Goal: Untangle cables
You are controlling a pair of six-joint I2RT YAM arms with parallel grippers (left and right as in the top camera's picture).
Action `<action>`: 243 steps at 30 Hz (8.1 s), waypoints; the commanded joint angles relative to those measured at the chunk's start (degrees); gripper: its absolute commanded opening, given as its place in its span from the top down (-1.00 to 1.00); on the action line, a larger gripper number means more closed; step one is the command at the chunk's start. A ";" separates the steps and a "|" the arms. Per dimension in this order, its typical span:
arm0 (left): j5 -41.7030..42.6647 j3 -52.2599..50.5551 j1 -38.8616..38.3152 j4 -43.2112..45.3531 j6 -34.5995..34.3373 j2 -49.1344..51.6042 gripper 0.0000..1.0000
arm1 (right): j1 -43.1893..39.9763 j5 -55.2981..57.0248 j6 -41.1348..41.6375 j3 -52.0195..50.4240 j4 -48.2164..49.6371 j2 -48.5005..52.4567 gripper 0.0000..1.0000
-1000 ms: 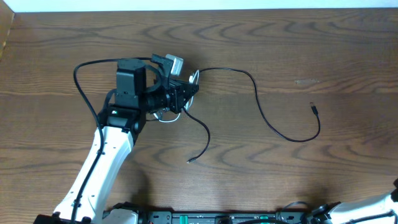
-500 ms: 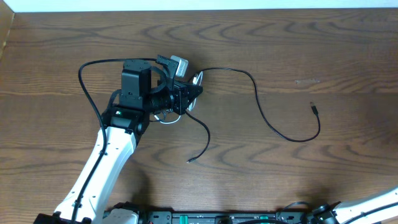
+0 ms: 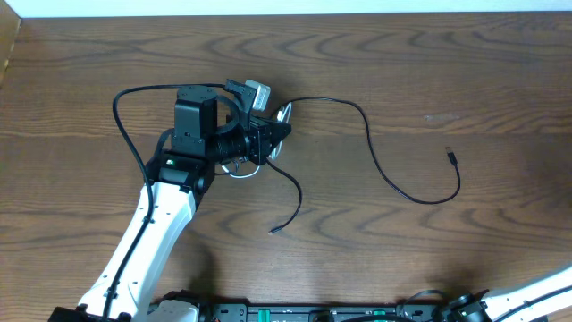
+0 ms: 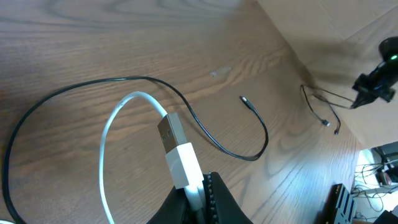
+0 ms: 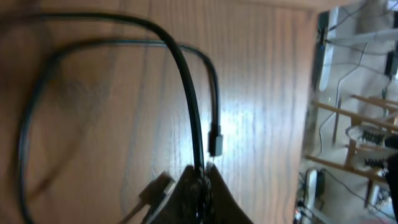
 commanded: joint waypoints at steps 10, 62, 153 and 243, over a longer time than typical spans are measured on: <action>-0.52 -0.33 -0.13 0.00 -0.09 0.44 0.85 | 8.44 3.63 -2.97 -16.06 11.56 0.35 0.98; -2.03 -0.33 -0.13 -0.02 1.25 0.55 0.85 | -5.51 6.84 3.58 -22.18 12.46 -6.82 0.98; 24.04 -0.33 -4.09 7.58 0.98 0.55 0.84 | 64.22 -56.52 -37.70 -22.18 7.45 -40.70 -0.99; 18.75 -0.90 -0.46 5.99 12.17 2.73 0.66 | 71.06 -50.77 -39.65 -22.05 1.51 -43.50 0.98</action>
